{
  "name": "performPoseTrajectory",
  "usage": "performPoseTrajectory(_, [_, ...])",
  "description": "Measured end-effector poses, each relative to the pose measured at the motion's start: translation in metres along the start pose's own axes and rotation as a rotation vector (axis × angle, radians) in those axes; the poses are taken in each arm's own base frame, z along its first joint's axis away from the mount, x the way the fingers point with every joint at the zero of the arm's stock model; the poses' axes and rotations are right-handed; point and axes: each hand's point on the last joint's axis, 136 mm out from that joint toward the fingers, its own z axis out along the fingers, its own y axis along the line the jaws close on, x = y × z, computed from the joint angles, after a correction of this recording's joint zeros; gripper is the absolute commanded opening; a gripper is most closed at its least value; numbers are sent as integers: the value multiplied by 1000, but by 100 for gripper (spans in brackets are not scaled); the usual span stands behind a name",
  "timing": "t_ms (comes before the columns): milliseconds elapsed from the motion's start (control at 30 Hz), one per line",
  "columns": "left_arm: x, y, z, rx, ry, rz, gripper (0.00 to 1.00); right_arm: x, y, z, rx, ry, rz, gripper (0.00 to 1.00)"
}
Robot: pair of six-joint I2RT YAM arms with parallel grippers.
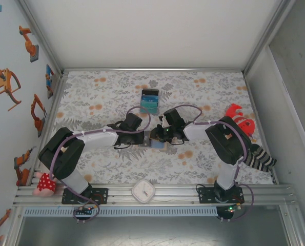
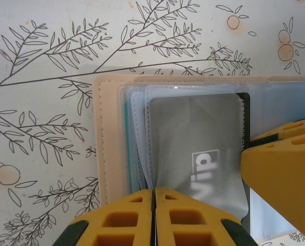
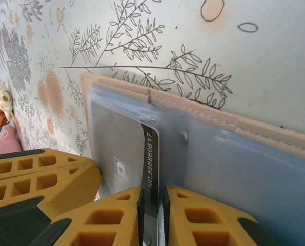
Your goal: Take the credit cards out of the card holder
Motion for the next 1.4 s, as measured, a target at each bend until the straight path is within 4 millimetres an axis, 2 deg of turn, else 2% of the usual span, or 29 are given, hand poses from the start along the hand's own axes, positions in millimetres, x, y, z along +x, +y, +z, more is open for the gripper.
performPoseTrajectory(267, [0,1,0,-4,-1,-1,9,-3,3,2,-22,-5,8,10])
performPoseTrajectory(567, [-1,3,0,-17,-7,-5,8,-6,10,1,-69,-15,8,10])
performPoseTrajectory(767, [-2,3,0,-20,-8,-5,8,-6,5,7,-68,-9,10,13])
performPoseTrajectory(933, [-1,6,0,-31,-7,-8,8,-6,5,8,-72,-8,-5,0])
performPoseTrajectory(1400, [-2,4,-1,-35,-7,-19,5,-2,-2,-5,-19,4,-44,0])
